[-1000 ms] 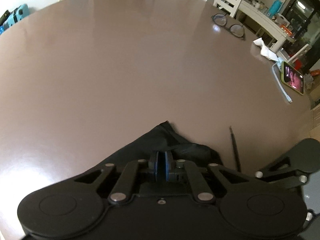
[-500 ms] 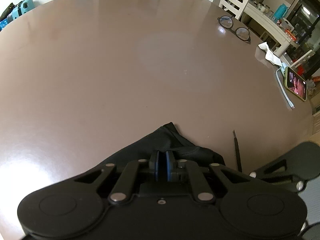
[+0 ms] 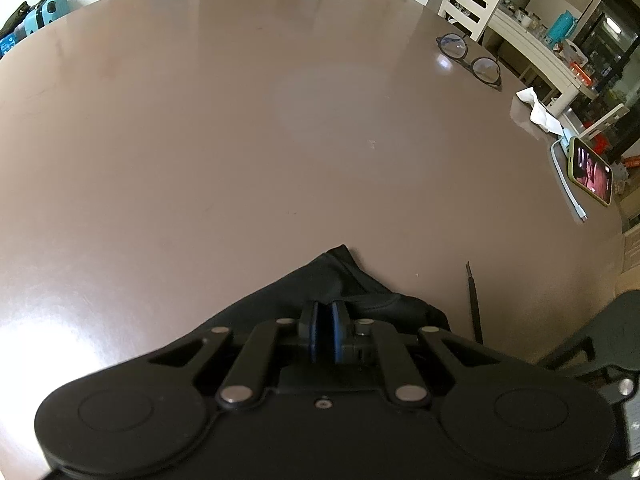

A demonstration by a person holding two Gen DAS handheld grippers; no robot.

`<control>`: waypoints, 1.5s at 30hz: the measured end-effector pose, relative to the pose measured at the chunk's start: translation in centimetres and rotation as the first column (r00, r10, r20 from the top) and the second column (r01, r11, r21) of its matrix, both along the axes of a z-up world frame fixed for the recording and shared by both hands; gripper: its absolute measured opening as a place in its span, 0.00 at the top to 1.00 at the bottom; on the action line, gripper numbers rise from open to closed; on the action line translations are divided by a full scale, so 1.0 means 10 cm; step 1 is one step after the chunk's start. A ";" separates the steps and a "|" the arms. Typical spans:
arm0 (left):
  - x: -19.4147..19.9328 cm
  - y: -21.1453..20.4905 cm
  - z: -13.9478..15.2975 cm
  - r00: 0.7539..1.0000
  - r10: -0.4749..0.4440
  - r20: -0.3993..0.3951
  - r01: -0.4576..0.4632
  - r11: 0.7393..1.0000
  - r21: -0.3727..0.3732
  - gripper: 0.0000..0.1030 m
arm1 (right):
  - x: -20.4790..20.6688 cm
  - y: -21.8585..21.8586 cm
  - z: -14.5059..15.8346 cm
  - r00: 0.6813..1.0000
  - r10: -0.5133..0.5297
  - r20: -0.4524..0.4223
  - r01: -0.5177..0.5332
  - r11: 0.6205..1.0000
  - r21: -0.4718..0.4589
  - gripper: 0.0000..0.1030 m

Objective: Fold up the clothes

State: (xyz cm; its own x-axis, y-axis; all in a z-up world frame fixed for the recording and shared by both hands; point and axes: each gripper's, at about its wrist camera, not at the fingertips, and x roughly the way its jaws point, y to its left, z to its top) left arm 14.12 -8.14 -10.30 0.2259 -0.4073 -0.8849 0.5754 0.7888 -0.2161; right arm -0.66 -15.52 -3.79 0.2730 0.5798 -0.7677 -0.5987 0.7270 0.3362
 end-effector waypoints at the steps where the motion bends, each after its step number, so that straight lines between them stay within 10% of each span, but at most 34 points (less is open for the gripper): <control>1: 0.00 0.00 0.00 1.000 0.000 0.000 0.000 1.000 -0.001 0.90 | 0.04 0.03 -0.04 1.000 -0.008 -0.007 0.008 1.000 -0.008 0.91; 32: -0.08 0.34 0.08 0.995 0.077 0.070 -0.081 0.995 0.056 0.82 | 0.08 0.06 -0.08 0.997 0.063 -0.035 -0.064 0.998 -0.007 0.90; 45: -0.35 1.00 0.12 0.972 0.216 0.089 -0.221 0.974 0.051 0.73 | 0.37 0.03 0.09 0.978 -0.113 0.177 0.120 0.992 -0.031 0.90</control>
State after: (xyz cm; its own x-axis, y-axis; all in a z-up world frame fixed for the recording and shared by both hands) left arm 10.64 1.86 -9.11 0.3766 -0.2867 -0.8809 0.4014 0.9075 -0.1238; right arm 2.99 -15.22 -2.94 0.4686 0.5046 -0.7252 -0.5557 0.8065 0.2021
